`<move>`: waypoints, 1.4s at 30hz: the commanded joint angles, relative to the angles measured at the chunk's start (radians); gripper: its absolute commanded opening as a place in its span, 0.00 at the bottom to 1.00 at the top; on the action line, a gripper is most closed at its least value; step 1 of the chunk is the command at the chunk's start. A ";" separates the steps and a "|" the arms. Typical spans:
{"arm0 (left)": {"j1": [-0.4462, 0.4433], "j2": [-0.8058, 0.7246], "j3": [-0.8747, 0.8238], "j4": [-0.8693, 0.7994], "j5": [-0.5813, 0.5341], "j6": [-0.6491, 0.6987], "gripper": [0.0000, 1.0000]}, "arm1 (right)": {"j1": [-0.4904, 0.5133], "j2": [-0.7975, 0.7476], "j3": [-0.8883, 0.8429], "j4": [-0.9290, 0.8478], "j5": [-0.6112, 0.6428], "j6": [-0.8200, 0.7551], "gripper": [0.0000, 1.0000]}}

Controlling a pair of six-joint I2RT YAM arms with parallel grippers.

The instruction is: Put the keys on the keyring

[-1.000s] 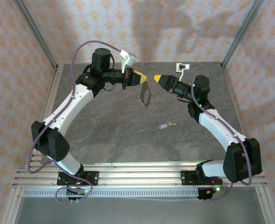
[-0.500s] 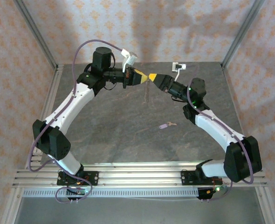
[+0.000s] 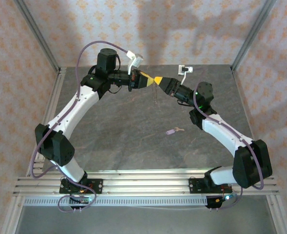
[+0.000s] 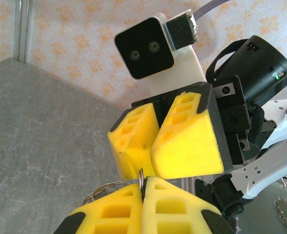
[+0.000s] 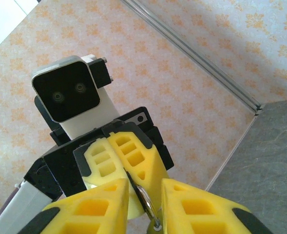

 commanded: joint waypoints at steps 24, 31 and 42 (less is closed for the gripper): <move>0.002 0.014 0.056 0.021 0.008 -0.050 0.00 | 0.007 -0.004 -0.019 0.083 -0.015 0.001 0.00; 0.013 -0.058 -0.071 0.260 -0.268 -0.344 0.20 | 0.008 -0.009 -0.053 0.096 0.095 0.007 0.00; 0.036 -0.177 -0.319 0.485 -0.571 -0.722 0.40 | 0.007 0.015 -0.045 0.143 0.159 0.040 0.00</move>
